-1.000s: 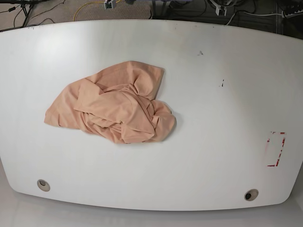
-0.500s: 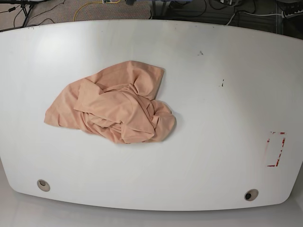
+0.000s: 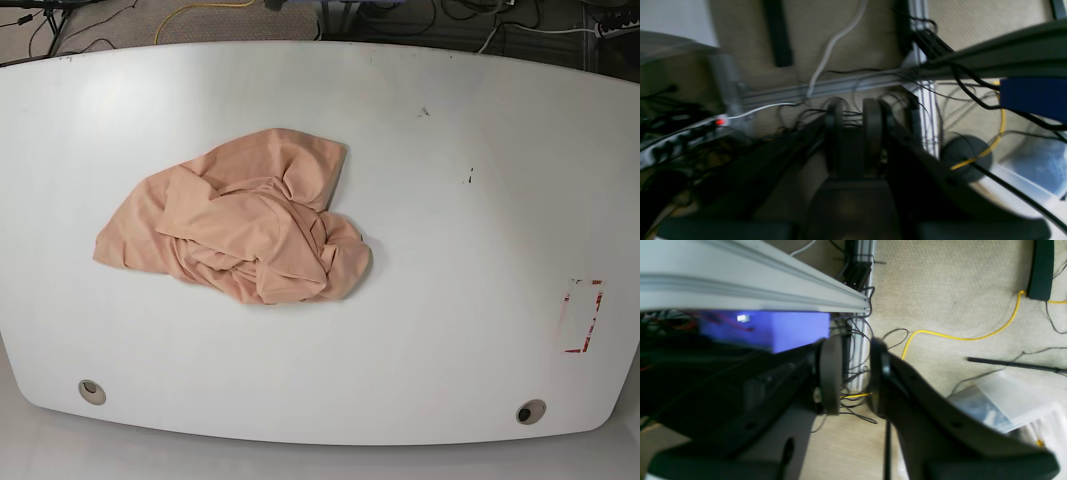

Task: Layout the t-shirt on the table in an organized manner, then fold the t-shirt properly

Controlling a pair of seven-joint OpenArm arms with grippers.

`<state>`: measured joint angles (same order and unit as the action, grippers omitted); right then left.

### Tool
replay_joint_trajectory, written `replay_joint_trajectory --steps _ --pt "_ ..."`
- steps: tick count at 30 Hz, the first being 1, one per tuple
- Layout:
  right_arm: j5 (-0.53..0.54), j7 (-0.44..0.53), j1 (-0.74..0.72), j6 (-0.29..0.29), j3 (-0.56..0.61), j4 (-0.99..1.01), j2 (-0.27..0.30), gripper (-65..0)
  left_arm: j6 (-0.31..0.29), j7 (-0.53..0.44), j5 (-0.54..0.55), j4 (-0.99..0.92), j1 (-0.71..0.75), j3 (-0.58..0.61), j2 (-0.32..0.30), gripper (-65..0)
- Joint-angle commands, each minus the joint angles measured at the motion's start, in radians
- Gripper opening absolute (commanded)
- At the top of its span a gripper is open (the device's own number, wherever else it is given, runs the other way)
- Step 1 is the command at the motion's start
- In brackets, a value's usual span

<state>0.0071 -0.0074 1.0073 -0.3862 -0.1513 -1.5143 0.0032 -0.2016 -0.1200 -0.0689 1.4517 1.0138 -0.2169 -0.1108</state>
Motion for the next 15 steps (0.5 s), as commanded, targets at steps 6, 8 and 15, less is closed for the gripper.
replay_joint_trajectory --steps 6,8,15 --pt "0.159 0.011 0.117 -0.006 -0.004 -0.105 0.047 -51.4 0.001 -0.008 0.042 0.146 0.121 -0.019 -0.008 -55.1" --pt "0.184 0.011 0.137 -0.006 -0.004 -0.131 0.054 -51.4 0.001 -0.008 0.083 0.174 0.145 -0.020 -0.010 -55.1" --pt "0.213 0.011 0.218 0.002 -0.006 -0.265 0.054 -51.4 0.001 -0.008 0.228 0.312 0.239 -0.042 -0.077 -55.1"
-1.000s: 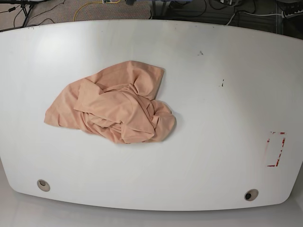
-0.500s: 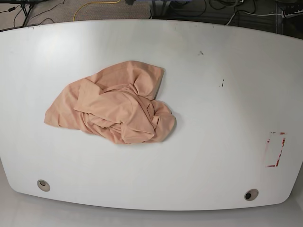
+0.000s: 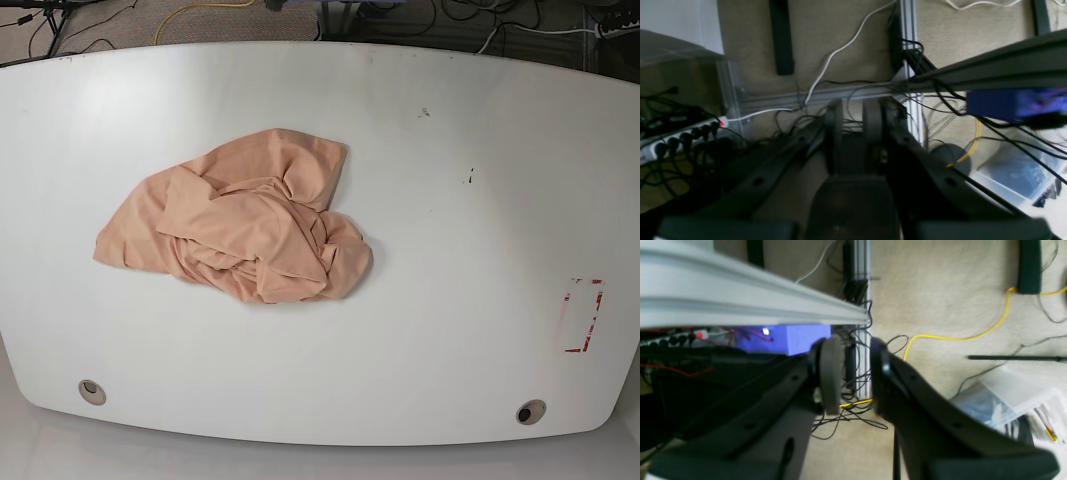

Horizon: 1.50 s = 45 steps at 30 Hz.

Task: Layout the t-shirt on the table in an organized manner, then fold the t-shirt properly

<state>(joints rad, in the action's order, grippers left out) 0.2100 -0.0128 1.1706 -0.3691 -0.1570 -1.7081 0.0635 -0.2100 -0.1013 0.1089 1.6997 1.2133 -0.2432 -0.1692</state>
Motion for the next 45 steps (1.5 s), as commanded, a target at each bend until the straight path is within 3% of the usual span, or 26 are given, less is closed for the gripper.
replay_joint_trajectory --steps 1,8,13,23,28,31,32,38,45 --pt "0.010 0.017 0.062 -0.015 0.000 -0.088 -0.006 -51.4 0.010 -0.027 0.064 0.078 0.050 -0.017 -0.023 -55.1" --pt "0.012 0.018 0.105 -0.015 -0.025 -0.205 -0.008 -51.4 0.010 -0.027 0.145 0.181 0.093 -0.068 -0.045 -55.1" --pt "0.012 0.018 0.084 -0.020 -0.103 -0.269 -0.054 -51.4 0.010 -0.027 0.173 0.241 0.081 -0.130 -0.045 -55.1" --pt "0.012 0.018 -0.065 -0.024 -0.229 -0.295 -0.057 -51.4 0.010 -0.022 0.165 0.282 -0.122 -0.138 -0.045 -54.7" --pt "-0.001 0.017 -0.148 -0.024 -0.243 -0.295 -0.052 -50.4 0.010 0.081 0.165 0.299 -0.241 -0.095 -0.045 -54.6" --pt "-0.024 -0.011 -0.203 -0.024 -0.244 -0.295 -0.035 -48.0 0.010 0.151 0.170 0.299 -0.310 -0.077 -0.045 -49.6" --pt "-0.033 -0.042 -0.228 -0.024 -0.243 -0.295 -0.029 -45.3 0.010 0.174 0.170 0.299 -0.338 -0.075 -0.045 -45.0" --pt "-0.042 -0.160 -0.361 -0.024 -0.243 -0.295 -0.024 -31.7 0.010 0.191 0.170 0.300 -0.412 -0.075 -0.040 -27.1" --pt "-0.042 -0.267 -0.516 -0.026 -0.237 -0.295 -0.018 -28.9 0.010 0.196 0.170 0.299 -0.485 -0.075 -0.040 -26.5"
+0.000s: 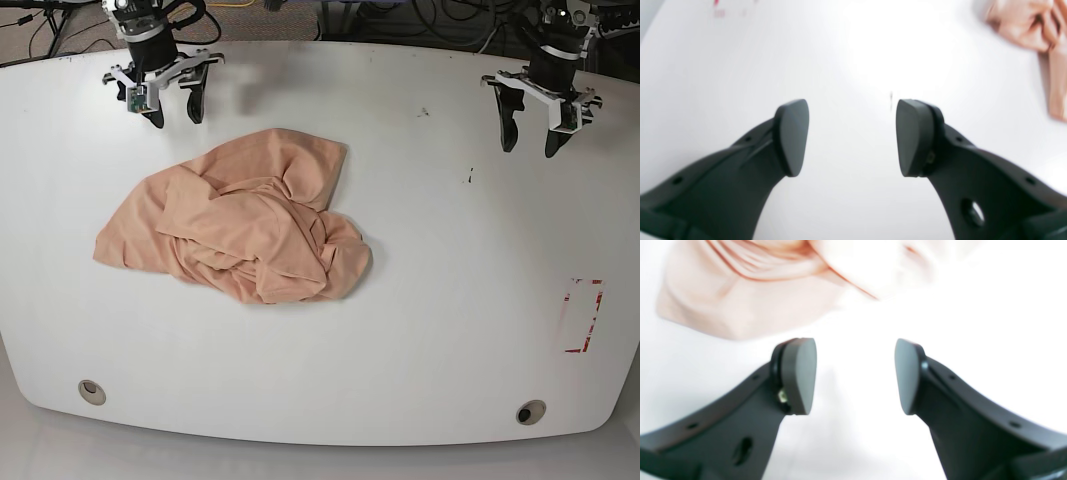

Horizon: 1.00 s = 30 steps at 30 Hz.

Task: Layout the t-shirt on the table in an organized manner, then fold the t-shirt properly
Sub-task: 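Lower the right gripper into the crumpled peach t-shirt and pinch fabric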

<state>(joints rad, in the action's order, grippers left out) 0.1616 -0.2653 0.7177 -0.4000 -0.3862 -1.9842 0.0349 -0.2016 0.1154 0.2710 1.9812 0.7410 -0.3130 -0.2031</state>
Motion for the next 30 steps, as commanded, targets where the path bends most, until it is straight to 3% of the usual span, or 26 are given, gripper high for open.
replay_joint_trajectory --steps 1,5,14,22,30 --pt "0.006 -0.029 -0.086 0.005 -0.007 -0.019 0.015 -28.9 0.001 -0.021 0.006 0.017 -0.021 -0.005 -0.006 -26.5" --pt "0.011 -0.110 -0.189 0.005 0.013 -0.017 0.041 -28.9 0.001 -0.010 0.003 0.017 -0.053 -0.005 -0.005 -26.5" --pt "0.016 -0.254 -0.458 0.005 0.174 -0.011 0.109 -29.0 0.003 -0.009 0.001 0.011 -0.107 -0.007 -0.005 -26.5" --pt "0.010 -0.331 -0.676 0.005 0.318 0.058 0.118 -28.9 0.003 -0.009 0.000 0.010 -0.137 -0.007 -0.005 -26.5" --pt "0.014 -0.338 -0.783 0.005 0.405 0.190 0.116 -28.9 0.003 -0.009 0.000 0.010 -0.137 -0.010 -0.005 -26.5"
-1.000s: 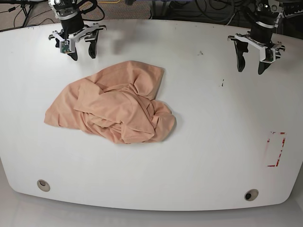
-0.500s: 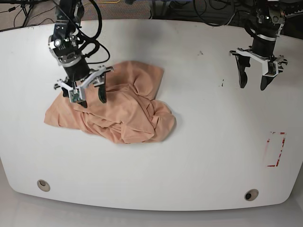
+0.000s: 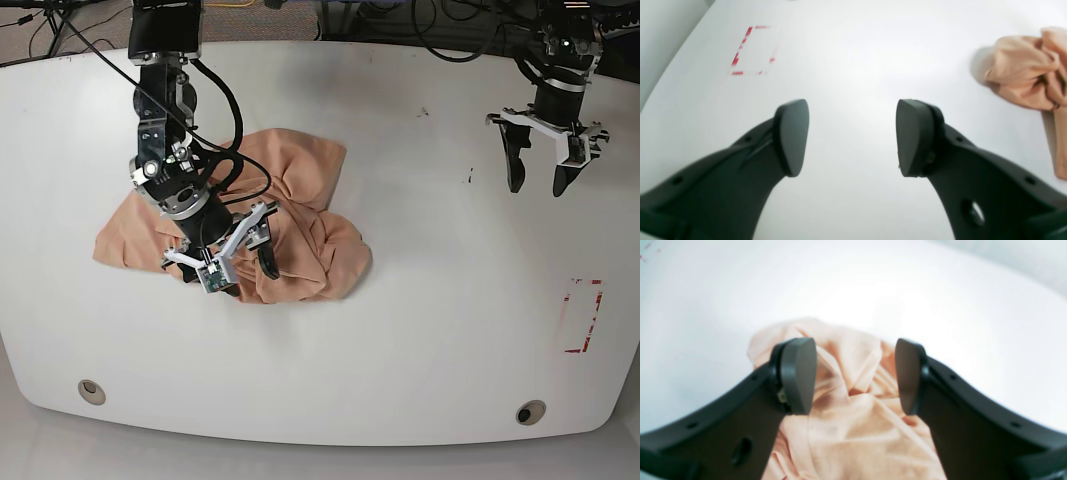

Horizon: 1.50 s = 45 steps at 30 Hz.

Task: Layout the t-shirt on the table in an organized manner, then fold the t-shirt properly
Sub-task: 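Lower the right gripper into the crumpled peach t-shirt and pinch fabric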

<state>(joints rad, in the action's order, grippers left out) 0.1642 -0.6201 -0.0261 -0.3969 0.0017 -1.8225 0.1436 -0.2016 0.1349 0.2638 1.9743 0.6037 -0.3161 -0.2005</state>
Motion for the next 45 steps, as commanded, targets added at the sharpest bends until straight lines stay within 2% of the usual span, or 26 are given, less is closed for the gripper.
replay_joint_trajectory --steps 1,9,36,39,41,43,44,45 --pt "0.011 0.016 -0.051 0.002 0.031 0.056 0.008 -28.9 0.003 -0.028 0.007 0.016 0.000 -0.007 -0.007 -26.5" --pt "0.013 0.016 -0.090 0.002 0.062 0.166 0.008 -29.0 0.003 -0.028 0.007 0.016 0.000 -0.010 -0.007 -26.5" --pt "0.016 0.018 -0.021 0.002 0.105 0.174 0.004 -30.0 0.003 -0.028 0.007 0.015 -0.005 -0.005 -0.007 -26.5" --pt "0.015 0.018 -0.028 0.002 0.103 0.174 0.004 -37.7 0.003 -0.028 0.007 0.015 -0.006 -0.005 -0.007 -26.5" --pt "0.013 0.018 -0.042 0.002 0.103 0.174 0.004 -46.0 0.003 -0.028 0.007 0.015 -0.006 -0.005 -0.007 -26.5" --pt "0.013 0.018 -0.056 0.002 0.103 0.175 0.008 -60.1 0.003 -0.028 0.007 0.015 -0.006 -0.004 -0.007 -26.5" --pt "0.013 0.018 -0.062 0.002 0.103 0.175 0.009 -65.0 0.003 -0.028 0.007 0.015 -0.006 -0.004 -0.007 -26.5" --pt "0.011 0.018 -0.062 0.002 0.102 0.175 0.009 -65.0 0.003 -0.028 0.007 0.015 -0.008 -0.004 -0.007 -26.5"
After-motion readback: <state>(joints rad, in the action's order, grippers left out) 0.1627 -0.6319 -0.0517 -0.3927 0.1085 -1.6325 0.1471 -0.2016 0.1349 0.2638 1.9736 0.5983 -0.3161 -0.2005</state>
